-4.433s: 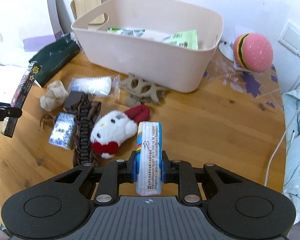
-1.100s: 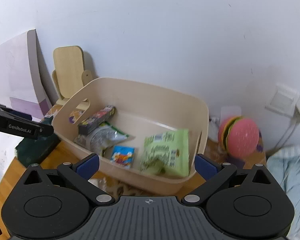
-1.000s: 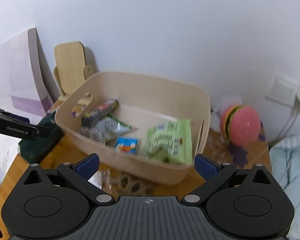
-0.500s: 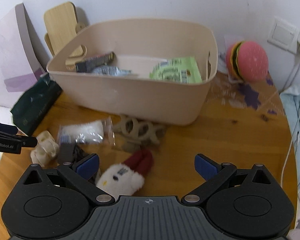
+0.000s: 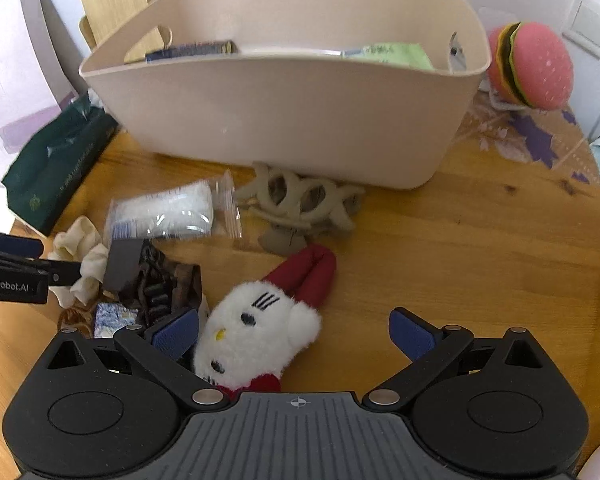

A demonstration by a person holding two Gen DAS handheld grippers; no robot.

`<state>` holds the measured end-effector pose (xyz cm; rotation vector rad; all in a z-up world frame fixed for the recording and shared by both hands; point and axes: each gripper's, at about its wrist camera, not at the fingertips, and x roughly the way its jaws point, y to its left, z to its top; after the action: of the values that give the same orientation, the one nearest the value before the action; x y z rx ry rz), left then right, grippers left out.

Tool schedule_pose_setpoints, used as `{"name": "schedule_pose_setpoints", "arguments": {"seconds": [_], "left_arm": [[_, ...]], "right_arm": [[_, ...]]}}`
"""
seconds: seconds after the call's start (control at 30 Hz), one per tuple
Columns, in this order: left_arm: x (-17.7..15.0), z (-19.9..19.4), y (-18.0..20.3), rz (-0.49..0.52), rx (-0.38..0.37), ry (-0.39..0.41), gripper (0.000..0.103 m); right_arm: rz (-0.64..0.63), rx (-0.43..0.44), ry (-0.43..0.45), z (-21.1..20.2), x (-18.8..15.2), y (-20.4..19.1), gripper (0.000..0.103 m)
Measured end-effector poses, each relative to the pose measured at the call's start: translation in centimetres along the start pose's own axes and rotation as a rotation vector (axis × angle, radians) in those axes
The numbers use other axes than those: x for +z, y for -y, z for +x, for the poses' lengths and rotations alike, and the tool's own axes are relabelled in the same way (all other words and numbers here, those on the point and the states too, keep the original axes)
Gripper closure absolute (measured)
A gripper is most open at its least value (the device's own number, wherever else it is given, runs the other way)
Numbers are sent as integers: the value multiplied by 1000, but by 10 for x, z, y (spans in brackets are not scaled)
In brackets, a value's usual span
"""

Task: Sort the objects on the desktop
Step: 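Move the left gripper to the white scrunchie while the right approaches the Hello Kitty plush, then grasp the white scrunchie with left gripper while right grasps the Hello Kitty plush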

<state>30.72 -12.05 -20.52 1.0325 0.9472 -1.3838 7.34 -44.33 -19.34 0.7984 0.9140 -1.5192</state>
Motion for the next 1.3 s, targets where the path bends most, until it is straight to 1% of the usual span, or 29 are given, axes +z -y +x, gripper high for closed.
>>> {"name": "schedule_pose_setpoints", "arguments": {"seconds": [0.23, 0.33, 0.37, 0.47, 0.57, 0.6, 0.63, 0.67, 0.7, 0.73, 0.77, 0.8, 0.83, 0.93, 1.03, 1.3], "left_arm": [[0, 16, 0, -1, -16, -30, 31], [0, 18, 4, 15, -16, -12, 30], [0, 18, 5, 26, -20, -7, 30], [0, 18, 6, 33, -26, 2, 30], [0, 17, 7, 41, -26, 11, 31], [-1, 16, 7, 43, -27, 20, 35], [-2, 15, 8, 51, -31, 29, 41], [-3, 14, 9, 62, -35, 37, 43], [-3, 13, 10, 74, -39, 40, 48], [-3, 13, 11, 80, -41, 41, 52], [-3, 13, 11, 86, -44, 43, 54], [-4, 12, 12, 88, -45, 46, 62], [-4, 11, 12, 92, -48, 49, 70], [-4, 10, 12, 98, -55, 46, 85], [-6, 9, 11, 109, -62, 35, 89], [-16, 1, 6, 116, -57, 38, 90]], "right_arm": [[6, -24, -38, 12, -6, 3, 1], [11, -38, -62, 18, -8, 6, 6], [13, -41, -68, 19, -10, 8, 6], [-6, -59, -55, 18, -12, 10, 9], [-29, -90, -39, 16, -14, 9, 20], [-37, -95, -37, 15, -15, 9, 26], [-45, -101, -37, 15, -15, 8, 29], [-48, -101, -34, 14, -16, 8, 31], [-48, -101, -29, 13, -16, 9, 37], [-48, -102, -25, 12, -16, 10, 40], [-46, -103, -21, 10, -16, 11, 47], [-42, -106, -17, 10, -15, 11, 55], [-37, -109, -13, 9, -15, 11, 59], [-24, -110, -13, 7, -16, 14, 62], [-15, -106, -19, 5, -17, 15, 63], [4, -91, -5, -6, -25, 17, 64]]}}
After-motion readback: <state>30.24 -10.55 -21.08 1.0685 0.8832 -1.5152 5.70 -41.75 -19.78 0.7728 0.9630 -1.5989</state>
